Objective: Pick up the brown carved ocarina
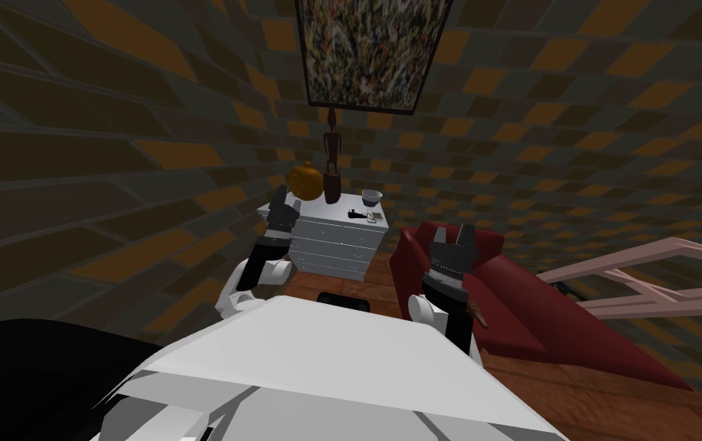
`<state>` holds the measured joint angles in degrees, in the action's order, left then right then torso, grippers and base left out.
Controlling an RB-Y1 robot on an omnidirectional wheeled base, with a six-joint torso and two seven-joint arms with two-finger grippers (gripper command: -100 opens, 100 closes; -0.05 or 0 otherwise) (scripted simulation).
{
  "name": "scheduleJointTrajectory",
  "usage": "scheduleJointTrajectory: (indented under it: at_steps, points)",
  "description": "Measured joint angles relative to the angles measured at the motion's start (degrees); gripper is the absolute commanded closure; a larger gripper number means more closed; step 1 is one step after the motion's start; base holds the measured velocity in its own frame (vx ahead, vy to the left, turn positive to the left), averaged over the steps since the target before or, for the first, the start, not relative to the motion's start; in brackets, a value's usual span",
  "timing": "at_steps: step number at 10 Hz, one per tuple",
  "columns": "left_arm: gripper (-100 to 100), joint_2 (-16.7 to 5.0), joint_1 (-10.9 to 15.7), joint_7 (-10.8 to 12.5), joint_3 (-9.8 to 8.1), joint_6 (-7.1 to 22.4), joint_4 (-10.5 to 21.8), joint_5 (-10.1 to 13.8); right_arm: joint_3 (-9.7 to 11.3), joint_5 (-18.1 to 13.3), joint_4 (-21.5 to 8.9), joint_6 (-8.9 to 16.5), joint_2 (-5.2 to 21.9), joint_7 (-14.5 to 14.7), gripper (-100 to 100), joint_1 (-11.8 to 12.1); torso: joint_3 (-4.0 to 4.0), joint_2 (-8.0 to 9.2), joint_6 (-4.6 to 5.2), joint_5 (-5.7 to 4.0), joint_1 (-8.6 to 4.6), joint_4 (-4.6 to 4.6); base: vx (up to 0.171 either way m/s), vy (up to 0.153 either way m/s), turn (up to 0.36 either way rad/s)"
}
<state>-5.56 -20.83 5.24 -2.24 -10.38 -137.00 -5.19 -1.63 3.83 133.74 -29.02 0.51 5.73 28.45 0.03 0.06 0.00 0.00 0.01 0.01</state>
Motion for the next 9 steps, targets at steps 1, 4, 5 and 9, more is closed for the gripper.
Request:
scheduleJointTrajectory:
  at_steps: [1, 4, 5, 9]
  points:
    - [-100, -0.29, 0.49, 0.24, -0.09, 1.24, 0.17, -0.02, 0.0, 0.0, 0.0, 0.0, 0.0, 0.0, 0, 0.0, -0.01, -0.01, 0.0, 0.0, -0.01, 0.0, -0.014, -0.001, 0.002]
    - [-100, -1.85, 3.68, 1.03, -0.74, 6.06, 0.69, -0.02, 0.0, 0.0, 0.0, 0.0, 0.0, 0.0, 0, 0.0, -0.02, -0.04, 0.0, 0.0, -0.02, -0.01, -0.01, -0.003, -0.001]
    - [-100, -2.12, 4.19, 1.25, -0.82, 7.6, 0.82, -0.03, 0.0, 0.0, 0.0, 0.0, 0.0, 0.0, 0, 0.0, -0.02, -0.04, 0.0, 0.0, -0.02, -0.01, -0.008, -0.003, -0.002]
    - [-100, -3.6, 7.49, 2.09, -1.36, 13.76, 1.22, -0.02, 0.0, 0.0, 0.0, 0.0, 0.0, 0.0, 0, 0.0, -0.04, -0.07, 0.0, 0.0, -0.02, -0.02, 0.0, 0.0, 0.0]
